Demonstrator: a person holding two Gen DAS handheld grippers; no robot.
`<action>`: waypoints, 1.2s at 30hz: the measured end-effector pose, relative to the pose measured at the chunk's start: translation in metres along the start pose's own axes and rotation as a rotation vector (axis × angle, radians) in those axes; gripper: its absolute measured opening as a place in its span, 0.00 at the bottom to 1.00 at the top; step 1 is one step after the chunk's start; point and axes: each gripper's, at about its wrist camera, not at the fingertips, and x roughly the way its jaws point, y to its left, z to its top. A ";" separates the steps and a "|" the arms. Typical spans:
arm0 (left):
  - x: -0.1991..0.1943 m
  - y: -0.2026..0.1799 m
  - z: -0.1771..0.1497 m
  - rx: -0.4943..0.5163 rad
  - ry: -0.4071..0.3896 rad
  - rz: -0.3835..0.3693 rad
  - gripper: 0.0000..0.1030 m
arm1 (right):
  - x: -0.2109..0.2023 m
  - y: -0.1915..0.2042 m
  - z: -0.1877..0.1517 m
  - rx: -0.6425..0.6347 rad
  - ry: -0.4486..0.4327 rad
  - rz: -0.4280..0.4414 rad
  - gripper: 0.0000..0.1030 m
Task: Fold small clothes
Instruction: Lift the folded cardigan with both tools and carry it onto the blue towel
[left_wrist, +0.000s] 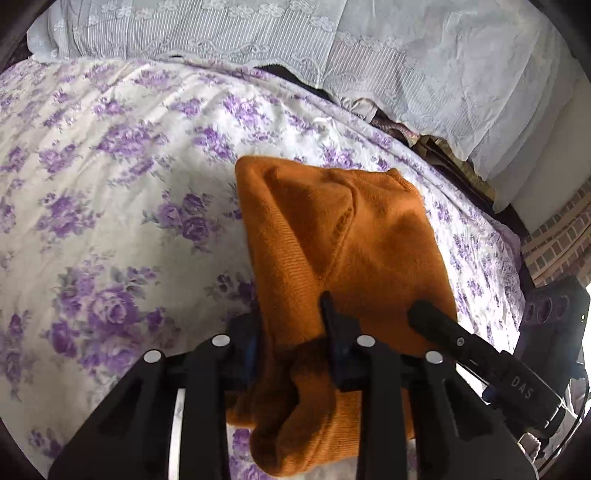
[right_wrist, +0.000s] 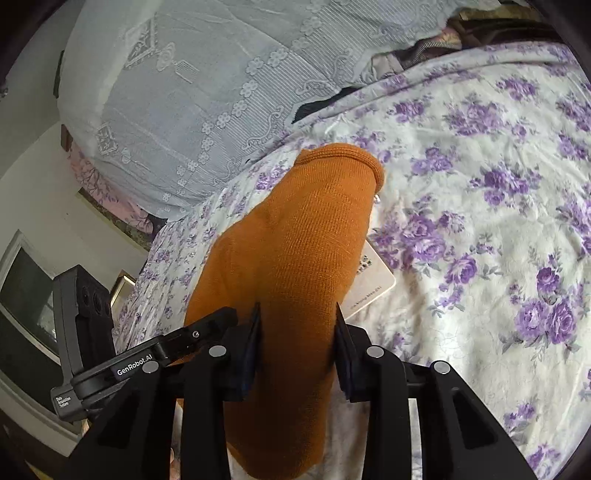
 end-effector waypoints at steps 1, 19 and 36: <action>-0.007 -0.003 -0.001 0.009 -0.012 0.003 0.22 | -0.003 0.006 0.000 -0.012 -0.003 0.005 0.34; -0.202 0.050 -0.039 -0.001 -0.232 0.192 0.22 | -0.024 0.189 -0.030 -0.213 0.047 0.231 0.33; -0.398 0.187 -0.121 -0.158 -0.434 0.559 0.22 | 0.018 0.437 -0.149 -0.437 0.199 0.508 0.33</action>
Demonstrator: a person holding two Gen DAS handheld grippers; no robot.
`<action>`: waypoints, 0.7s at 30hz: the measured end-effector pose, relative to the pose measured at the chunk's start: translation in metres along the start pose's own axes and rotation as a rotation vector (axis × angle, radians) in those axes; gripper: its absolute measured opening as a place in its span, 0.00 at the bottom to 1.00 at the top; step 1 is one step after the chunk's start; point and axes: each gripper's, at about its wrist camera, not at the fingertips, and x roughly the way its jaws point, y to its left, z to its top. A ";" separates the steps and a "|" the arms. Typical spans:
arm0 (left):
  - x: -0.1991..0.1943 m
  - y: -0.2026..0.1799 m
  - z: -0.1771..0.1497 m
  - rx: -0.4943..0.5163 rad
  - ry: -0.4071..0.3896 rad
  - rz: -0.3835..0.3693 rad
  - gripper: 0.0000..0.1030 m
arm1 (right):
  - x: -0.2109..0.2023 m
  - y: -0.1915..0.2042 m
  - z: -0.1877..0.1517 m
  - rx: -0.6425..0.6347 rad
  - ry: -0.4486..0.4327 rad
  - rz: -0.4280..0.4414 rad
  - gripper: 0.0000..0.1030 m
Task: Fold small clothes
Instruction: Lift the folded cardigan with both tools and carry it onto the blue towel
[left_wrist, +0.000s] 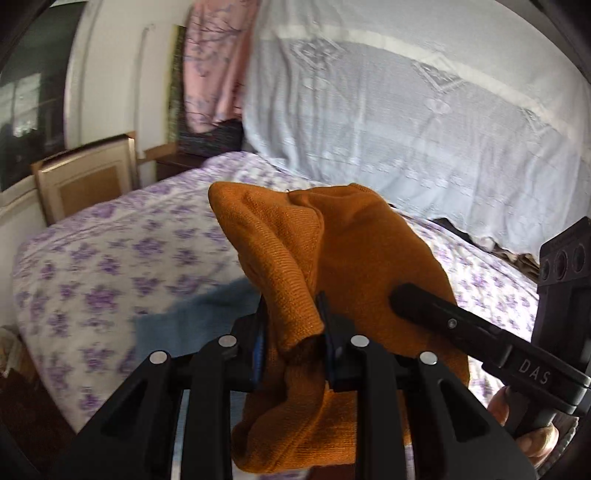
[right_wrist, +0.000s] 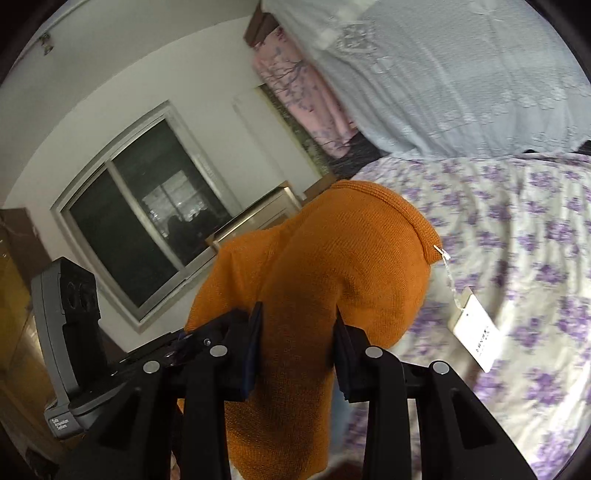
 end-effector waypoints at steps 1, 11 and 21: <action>-0.002 0.010 -0.002 -0.009 -0.002 0.020 0.22 | 0.009 0.010 -0.003 -0.011 0.006 0.009 0.33; 0.021 0.080 -0.044 -0.127 0.081 0.072 0.23 | 0.069 0.030 -0.041 -0.021 0.118 0.002 0.33; 0.076 0.097 -0.069 -0.131 0.157 0.196 0.62 | 0.105 -0.006 -0.063 0.020 0.237 -0.068 0.35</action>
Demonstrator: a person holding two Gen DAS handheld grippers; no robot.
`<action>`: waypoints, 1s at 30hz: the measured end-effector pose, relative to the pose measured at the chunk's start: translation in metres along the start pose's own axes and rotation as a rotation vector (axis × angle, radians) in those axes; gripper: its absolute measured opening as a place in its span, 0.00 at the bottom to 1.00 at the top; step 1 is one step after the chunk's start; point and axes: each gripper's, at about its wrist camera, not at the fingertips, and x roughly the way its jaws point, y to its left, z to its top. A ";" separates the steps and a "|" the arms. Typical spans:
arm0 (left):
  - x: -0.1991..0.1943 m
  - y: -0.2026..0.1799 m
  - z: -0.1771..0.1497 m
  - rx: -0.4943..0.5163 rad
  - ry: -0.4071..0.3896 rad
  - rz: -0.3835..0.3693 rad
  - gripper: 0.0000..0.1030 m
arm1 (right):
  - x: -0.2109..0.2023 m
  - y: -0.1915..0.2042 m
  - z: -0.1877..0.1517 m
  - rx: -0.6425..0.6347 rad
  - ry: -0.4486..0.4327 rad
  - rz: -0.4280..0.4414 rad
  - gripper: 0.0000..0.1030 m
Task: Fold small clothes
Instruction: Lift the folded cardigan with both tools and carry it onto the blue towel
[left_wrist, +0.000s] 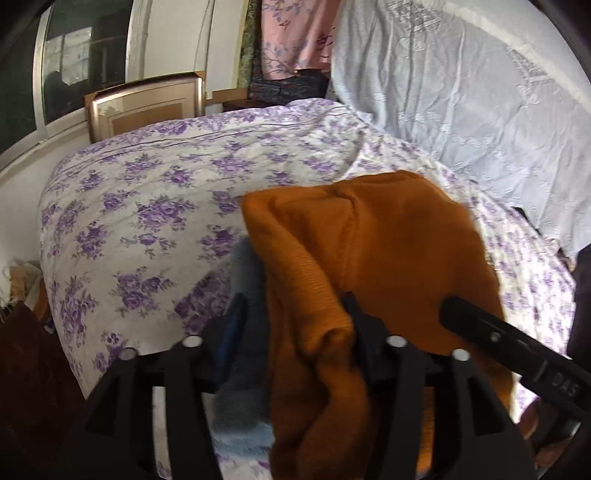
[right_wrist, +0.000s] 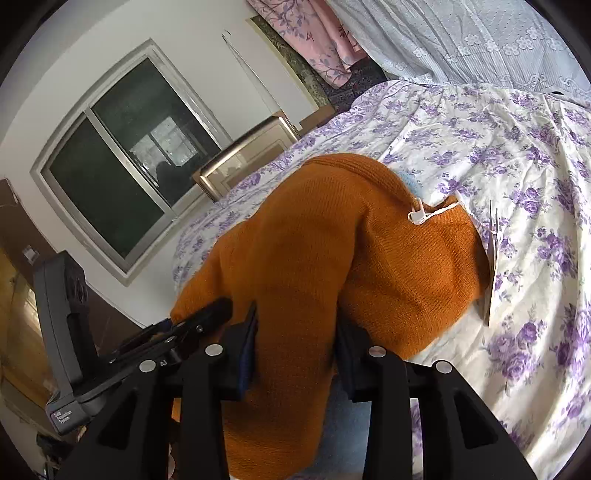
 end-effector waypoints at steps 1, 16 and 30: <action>0.007 0.000 0.001 0.010 0.002 0.030 0.67 | 0.004 -0.006 0.000 0.012 0.006 0.006 0.35; -0.030 -0.030 0.001 0.121 -0.079 0.071 0.87 | -0.042 -0.049 0.023 0.160 -0.060 0.150 0.51; -0.023 -0.015 -0.006 0.048 -0.047 -0.114 0.72 | -0.002 0.006 0.050 -0.019 -0.036 0.108 0.35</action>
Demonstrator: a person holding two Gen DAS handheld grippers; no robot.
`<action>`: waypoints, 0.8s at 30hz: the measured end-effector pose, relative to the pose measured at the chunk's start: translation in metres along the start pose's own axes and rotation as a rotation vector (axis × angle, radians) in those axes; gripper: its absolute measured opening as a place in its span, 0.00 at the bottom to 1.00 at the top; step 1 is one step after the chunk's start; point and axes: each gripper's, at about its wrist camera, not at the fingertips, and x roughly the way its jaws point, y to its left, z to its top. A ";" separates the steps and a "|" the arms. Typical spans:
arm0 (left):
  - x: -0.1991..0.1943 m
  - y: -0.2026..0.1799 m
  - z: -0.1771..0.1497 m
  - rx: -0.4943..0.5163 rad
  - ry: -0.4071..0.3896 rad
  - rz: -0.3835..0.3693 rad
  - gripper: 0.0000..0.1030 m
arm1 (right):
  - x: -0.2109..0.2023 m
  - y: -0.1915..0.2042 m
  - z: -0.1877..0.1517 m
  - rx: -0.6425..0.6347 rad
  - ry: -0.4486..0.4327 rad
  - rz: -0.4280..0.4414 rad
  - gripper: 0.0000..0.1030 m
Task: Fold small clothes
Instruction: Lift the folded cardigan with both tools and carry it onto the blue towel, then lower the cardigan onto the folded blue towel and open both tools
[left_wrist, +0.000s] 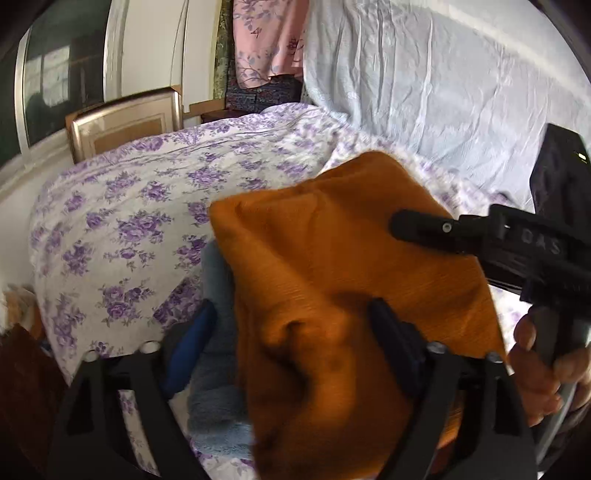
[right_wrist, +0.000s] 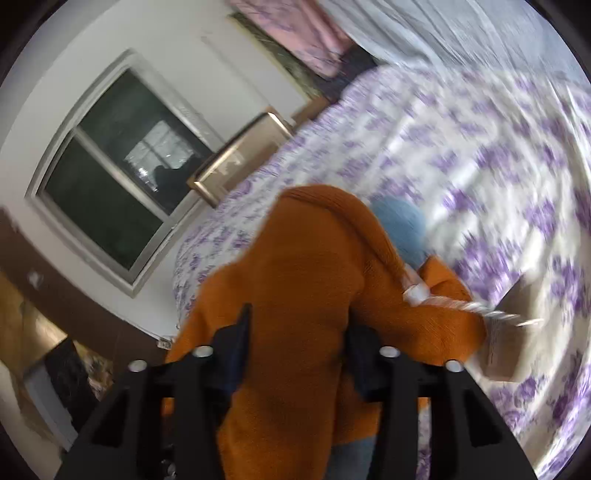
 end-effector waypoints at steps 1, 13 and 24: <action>-0.006 0.003 0.001 -0.015 -0.017 -0.016 0.71 | -0.008 0.015 0.002 -0.047 -0.035 0.053 0.34; 0.032 0.006 0.015 -0.080 0.109 0.030 0.87 | -0.013 -0.071 -0.010 0.259 -0.042 -0.055 0.29; 0.009 0.007 0.020 -0.084 0.047 0.100 0.93 | -0.046 -0.058 -0.006 0.142 -0.099 -0.096 0.47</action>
